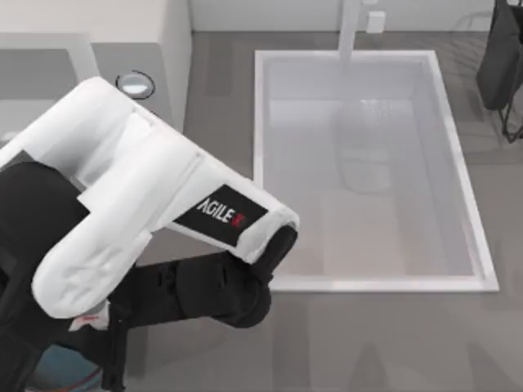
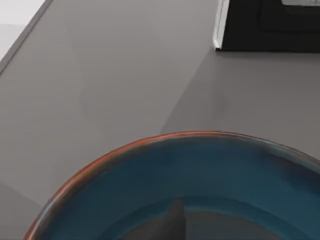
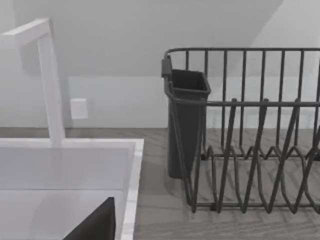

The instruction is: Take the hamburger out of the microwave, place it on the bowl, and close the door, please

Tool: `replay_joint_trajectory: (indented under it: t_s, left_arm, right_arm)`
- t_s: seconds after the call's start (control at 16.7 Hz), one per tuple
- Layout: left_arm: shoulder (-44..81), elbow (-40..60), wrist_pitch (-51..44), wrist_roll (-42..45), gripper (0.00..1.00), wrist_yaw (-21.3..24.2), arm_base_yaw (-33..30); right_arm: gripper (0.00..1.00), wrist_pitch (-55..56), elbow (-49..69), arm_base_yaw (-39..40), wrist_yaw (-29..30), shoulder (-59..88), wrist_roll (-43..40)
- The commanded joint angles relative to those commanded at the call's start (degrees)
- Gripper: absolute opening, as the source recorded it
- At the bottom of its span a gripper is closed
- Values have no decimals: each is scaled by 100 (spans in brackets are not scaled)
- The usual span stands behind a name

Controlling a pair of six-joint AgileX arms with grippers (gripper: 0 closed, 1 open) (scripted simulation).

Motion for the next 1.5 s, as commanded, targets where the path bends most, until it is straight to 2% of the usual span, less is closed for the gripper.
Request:
replay_joint_trajectory:
  t_s: [0.66,1.5]
  left_arm:
    - [-75,12,56,-26,0,-96,53]
    - [-379,-447,695,155,0,-437,427]
  right_arm:
    - [100,0,0,0,0,0,0]
    - [100,0,0,0,0,0,0]
